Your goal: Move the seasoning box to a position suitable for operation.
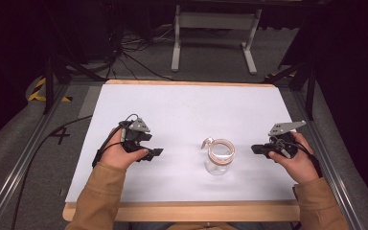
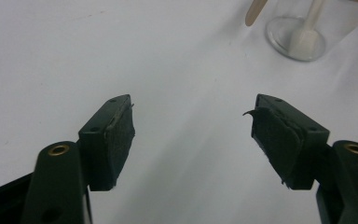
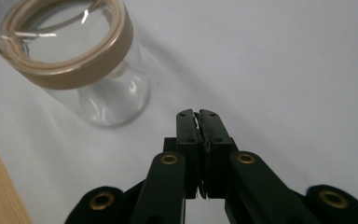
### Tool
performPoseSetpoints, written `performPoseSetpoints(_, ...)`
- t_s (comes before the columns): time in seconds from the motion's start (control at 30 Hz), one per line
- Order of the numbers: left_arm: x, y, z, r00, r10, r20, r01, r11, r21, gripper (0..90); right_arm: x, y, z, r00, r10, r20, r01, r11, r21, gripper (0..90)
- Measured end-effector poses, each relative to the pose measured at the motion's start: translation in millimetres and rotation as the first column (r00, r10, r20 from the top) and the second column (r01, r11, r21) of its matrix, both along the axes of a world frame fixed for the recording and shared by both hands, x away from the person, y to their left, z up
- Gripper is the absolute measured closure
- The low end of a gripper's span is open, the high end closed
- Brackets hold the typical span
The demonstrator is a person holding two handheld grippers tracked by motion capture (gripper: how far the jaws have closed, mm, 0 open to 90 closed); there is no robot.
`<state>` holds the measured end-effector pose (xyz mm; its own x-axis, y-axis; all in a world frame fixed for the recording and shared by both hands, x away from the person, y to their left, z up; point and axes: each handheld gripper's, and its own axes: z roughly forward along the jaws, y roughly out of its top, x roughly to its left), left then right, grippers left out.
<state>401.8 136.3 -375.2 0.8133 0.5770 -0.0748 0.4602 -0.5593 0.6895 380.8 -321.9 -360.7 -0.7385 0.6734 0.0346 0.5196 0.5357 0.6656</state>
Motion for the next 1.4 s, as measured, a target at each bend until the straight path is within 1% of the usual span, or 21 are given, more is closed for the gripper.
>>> performPoseSetpoints(0.03, -0.3, -0.7, -0.4, 1.0000, 0.002, -0.008, -0.002, 1.0000, 0.004, 29.0, -1.0, -0.3, 0.8, 0.9999, 0.007, -0.010, -0.007, 1.000, 0.021, 88.0)
performPoseSetpoints(0.07, -0.4, -1.6, -1.5, 1.0000, 0.007, -0.003, -0.007, 1.0000, 0.000, 29.2, -2.2, 0.1, 1.4, 0.9994, 0.033, -0.009, -0.033, 0.999, 0.030, 89.7)
performPoseSetpoints(0.17, -0.2, -3.7, -1.1, 1.0000, 0.006, -0.003, -0.006, 1.0000, 0.007, 29.0, -4.4, 2.4, 2.2, 0.9972, 0.074, 0.001, -0.074, 0.997, 0.021, 90.0)
performPoseSetpoints(0.2, -0.5, -4.4, -1.0, 1.0000, 0.004, -0.003, -0.004, 1.0000, 0.002, 28.8, -4.7, 3.5, 1.9, 0.9961, 0.088, 0.003, -0.088, 0.996, 0.028, 90.0)
performPoseSetpoints(0.27, -1.6, -5.9, 0.4, 0.9998, -0.017, 0.009, 0.017, 0.9999, -0.002, 27.4, -4.0, 5.6, 0.7, 0.9957, 0.092, 0.008, -0.093, 0.995, 0.036, 90.0)
performPoseSetpoints(0.33, -3.2, -6.6, 1.5, 0.9975, -0.066, 0.024, 0.066, 0.9978, 0.008, 21.1, -1.8, 7.3, -2.2, 0.9946, 0.098, 0.034, -0.098, 0.995, 0.008, 89.9)
performPoseSetpoints(0.37, -3.9, -6.9, 2.2, 0.9978, -0.063, 0.023, 0.063, 0.9980, -0.002, 17.1, -0.9, 8.1, -4.2, 0.9941, 0.099, 0.044, -0.099, 0.995, 0.001, 90.0)
performPoseSetpoints(0.43, -5.7, -7.7, 4.0, 0.9990, -0.043, 0.017, 0.043, 0.9991, -0.007, 20.4, 0.8, 9.3, -7.2, 0.9929, 0.109, 0.048, -0.110, 0.994, 0.014, 90.0)
performPoseSetpoints(0.47, -5.7, -7.7, 4.0, 0.9990, -0.043, 0.017, 0.043, 0.9991, -0.007, 20.7, 1.5, 10.4, -8.5, 0.9922, 0.114, 0.049, -0.115, 0.993, 0.020, 90.0)
performPoseSetpoints(0.5, -6.5, -7.5, 5.4, 0.9994, -0.033, 0.004, 0.033, 0.9994, 0.002, 19.4, 2.5, 11.8, -10.2, 0.9909, 0.120, 0.060, -0.122, 0.992, 0.021, 90.0)
performPoseSetpoints(0.57, -6.8, -7.8, 5.4, 0.9996, -0.028, 0.008, 0.028, 0.9996, -0.006, 19.3, 3.2, 13.8, -12.1, 0.9898, 0.127, 0.065, -0.128, 0.991, 0.023, 90.0)
performPoseSetpoints(0.6, -7.1, -7.6, 5.6, 0.9996, -0.027, 0.001, 0.027, 0.9996, 0.000, 19.7, 3.4, 14.7, -13.0, 0.9892, 0.129, 0.070, -0.131, 0.991, 0.029, 90.0)
performPoseSetpoints(0.67, -7.3, -7.3, 5.5, 0.9996, -0.027, -0.001, 0.027, 0.9996, 0.003, 19.7, 3.7, 15.5, -13.8, 0.9883, 0.137, 0.067, -0.140, 0.989, 0.041, 90.0)
performPoseSetpoints(0.77, -7.9, -6.5, 5.0, 0.9998, -0.022, -0.005, 0.021, 0.9998, -0.003, 20.5, 5.2, 17.8, -16.5, 0.9828, 0.168, 0.076, -0.174, 0.981, 0.081, 90.0)
performPoseSetpoints(0.83, -8.1, -6.3, 5.7, 0.9997, -0.025, -0.005, 0.025, 0.9997, -0.004, 20.7, 5.4, 19.7, -19.0, 0.9706, 0.213, 0.113, -0.224, 0.969, 0.102, 90.0)
performPoseSetpoints(0.87, -8.0, -6.4, 5.4, 0.9996, -0.027, -0.001, 0.027, 0.9996, -0.004, 20.7, 5.5, 20.6, -21.0, 0.9646, 0.230, 0.129, -0.243, 0.965, 0.099, 90.0)
performPoseSetpoints(0.93, -8.1, -7.0, 5.0, 0.9995, -0.031, -0.002, 0.031, 0.9995, 0.000, 20.7, 6.6, 21.1, -24.7, 0.9652, 0.222, 0.138, -0.236, 0.967, 0.099, 90.0)
performPoseSetpoints(1.1, -8.0, -8.3, 4.3, 0.9994, -0.035, -0.002, 0.035, 0.9994, -0.002, 20.7, 10.3, 22.0, -33.9, 0.9694, 0.201, 0.142, -0.220, 0.966, 0.139, 90.0)
performPoseSetpoints(1.13, -8.0, -8.4, 4.2, 0.9994, -0.034, -0.004, 0.034, 0.9994, -0.002, 20.6, 11.5, 22.3, -37.3, 0.9729, 0.187, 0.136, -0.207, 0.967, 0.149, 90.0)
performPoseSetpoints(1.23, -7.6, -8.2, 3.9, 0.9994, -0.034, -0.009, 0.034, 0.9994, 0.004, 20.7, 13.0, 22.4, -40.5, 0.9747, 0.180, 0.132, -0.200, 0.967, 0.157, 90.0)
performPoseSetpoints(1.4, -7.2, -8.3, 2.2, 0.9992, -0.036, -0.016, 0.036, 0.9993, 0.009, 20.7, 14.5, 27.4, -47.2, 0.9781, 0.163, 0.129, -0.182, 0.971, 0.153, 90.0)
